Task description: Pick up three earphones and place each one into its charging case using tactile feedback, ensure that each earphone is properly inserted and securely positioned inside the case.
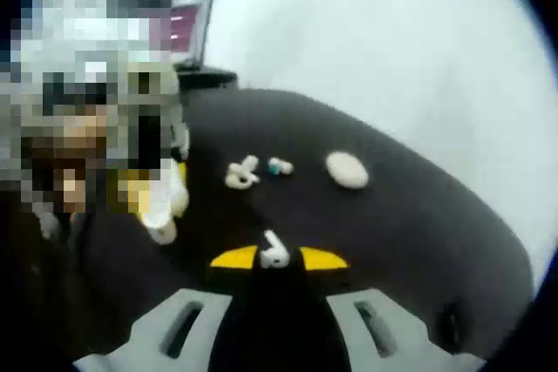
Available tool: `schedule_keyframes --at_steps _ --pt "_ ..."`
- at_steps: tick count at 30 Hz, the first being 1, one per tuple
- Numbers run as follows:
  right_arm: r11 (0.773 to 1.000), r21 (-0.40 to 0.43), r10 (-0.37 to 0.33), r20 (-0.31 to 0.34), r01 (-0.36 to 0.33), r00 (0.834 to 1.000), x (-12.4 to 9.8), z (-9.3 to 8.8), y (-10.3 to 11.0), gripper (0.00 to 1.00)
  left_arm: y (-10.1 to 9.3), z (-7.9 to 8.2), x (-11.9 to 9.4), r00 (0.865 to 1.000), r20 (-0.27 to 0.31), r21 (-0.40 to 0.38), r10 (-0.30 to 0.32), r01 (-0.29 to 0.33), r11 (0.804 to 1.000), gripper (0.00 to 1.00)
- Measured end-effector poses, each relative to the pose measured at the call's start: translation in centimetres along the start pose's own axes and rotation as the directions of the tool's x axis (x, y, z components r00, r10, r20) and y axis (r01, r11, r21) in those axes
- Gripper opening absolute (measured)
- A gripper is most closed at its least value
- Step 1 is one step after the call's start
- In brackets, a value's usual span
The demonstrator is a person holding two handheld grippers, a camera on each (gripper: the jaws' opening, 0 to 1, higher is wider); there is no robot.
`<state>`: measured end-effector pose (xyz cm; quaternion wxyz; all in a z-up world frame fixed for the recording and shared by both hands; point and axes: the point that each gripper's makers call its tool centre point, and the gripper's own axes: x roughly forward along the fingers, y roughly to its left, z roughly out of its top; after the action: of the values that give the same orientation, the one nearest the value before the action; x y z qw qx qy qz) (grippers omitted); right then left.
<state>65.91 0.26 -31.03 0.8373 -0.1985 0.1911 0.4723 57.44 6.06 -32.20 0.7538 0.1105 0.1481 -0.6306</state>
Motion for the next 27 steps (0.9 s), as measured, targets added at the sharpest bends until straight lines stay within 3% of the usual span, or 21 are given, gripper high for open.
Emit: schedule_keyframes --at_steps 9,13,16,19,21,25,27 --pt "0.998 0.026 -0.055 -0.018 0.056 0.998 -1.5 -1.0 -2.4 0.22 -0.2 0.0 0.1 1.0 0.0 -0.002 -0.002 0.002 1.0 0.14" --pt "0.991 0.135 0.013 0.053 -0.02 0.998 -1.3 0.0 -1.3 0.22 -0.2 0.0 0.1 1.0 0.0 -0.002 -0.002 0.002 1.0 0.14" --pt "0.958 0.273 0.068 0.093 -0.091 0.993 -1.1 0.1 -0.9 0.22 -0.2 0.0 0.1 1.0 0.001 -0.002 -0.001 0.001 1.0 0.14" --pt "0.896 0.427 0.056 0.16 -0.12 0.986 -1.0 0.4 -1.6 0.21 -0.2 0.0 0.1 1.0 0.001 -0.002 -0.001 0.001 1.0 0.14" --pt "0.869 0.482 0.043 0.15 -0.111 0.988 -1.0 -0.1 -2.0 0.21 -0.2 0.0 0.1 1.0 0.001 -0.002 -0.002 0.002 1.0 0.14" --pt "0.876 0.467 0.052 0.165 -0.125 0.985 -0.7 0.4 -1.3 0.2 -0.2 0.0 0.1 1.0 0.001 -0.002 -0.003 0.003 1.0 0.14" --pt "0.894 0.43 0.059 0.165 -0.126 0.985 -0.1 0.8 -0.8 0.19 -0.2 0.0 0.1 1.0 0.001 -0.002 -0.003 0.003 1.0 0.14"
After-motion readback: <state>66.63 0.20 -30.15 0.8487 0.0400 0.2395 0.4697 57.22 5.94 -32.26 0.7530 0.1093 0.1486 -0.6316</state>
